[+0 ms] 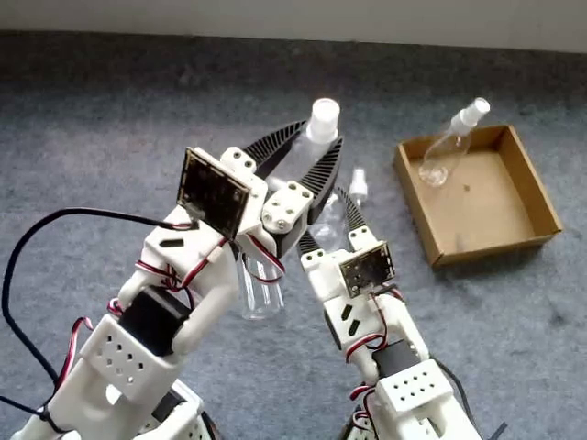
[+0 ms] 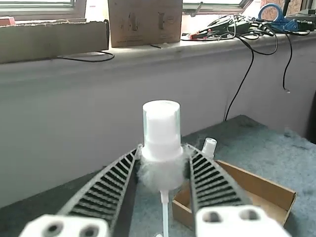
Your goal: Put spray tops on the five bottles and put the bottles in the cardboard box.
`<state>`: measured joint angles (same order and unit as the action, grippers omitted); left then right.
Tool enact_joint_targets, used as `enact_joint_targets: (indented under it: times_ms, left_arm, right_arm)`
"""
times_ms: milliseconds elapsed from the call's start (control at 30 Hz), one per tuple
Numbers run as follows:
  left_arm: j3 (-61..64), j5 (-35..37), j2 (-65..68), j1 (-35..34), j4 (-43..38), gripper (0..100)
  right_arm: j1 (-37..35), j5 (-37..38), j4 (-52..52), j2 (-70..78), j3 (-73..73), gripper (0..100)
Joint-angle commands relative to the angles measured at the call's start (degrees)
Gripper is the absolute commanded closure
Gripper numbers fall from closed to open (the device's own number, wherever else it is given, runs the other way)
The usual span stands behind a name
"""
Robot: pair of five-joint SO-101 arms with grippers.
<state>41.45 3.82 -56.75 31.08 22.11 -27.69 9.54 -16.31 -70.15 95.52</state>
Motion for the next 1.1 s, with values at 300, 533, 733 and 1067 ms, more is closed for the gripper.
enact_joint_targets:
  times_ms: [300, 533, 733, 1067]
  left_arm:
    - [14.37, -0.62, -1.19, 2.86, -9.14, 99]
    - [17.71, -0.53, -1.27, 2.95, -9.14, 99]
    - [23.78, -0.53, -8.84, 2.95, -9.14, 99]
    - [29.76, 0.62, -15.78, 2.95, -9.14, 99]
  right_arm:
    - [-0.4, -0.62, 0.22, -0.92, 10.07, 89.0]
    - [-0.4, -0.7, 1.8, -0.92, 10.07, 89.0]
    - [-0.48, -3.96, 2.15, -0.92, 9.89, 89.0]
    - [-0.31, -7.03, 6.73, -0.92, 7.16, 89.0]
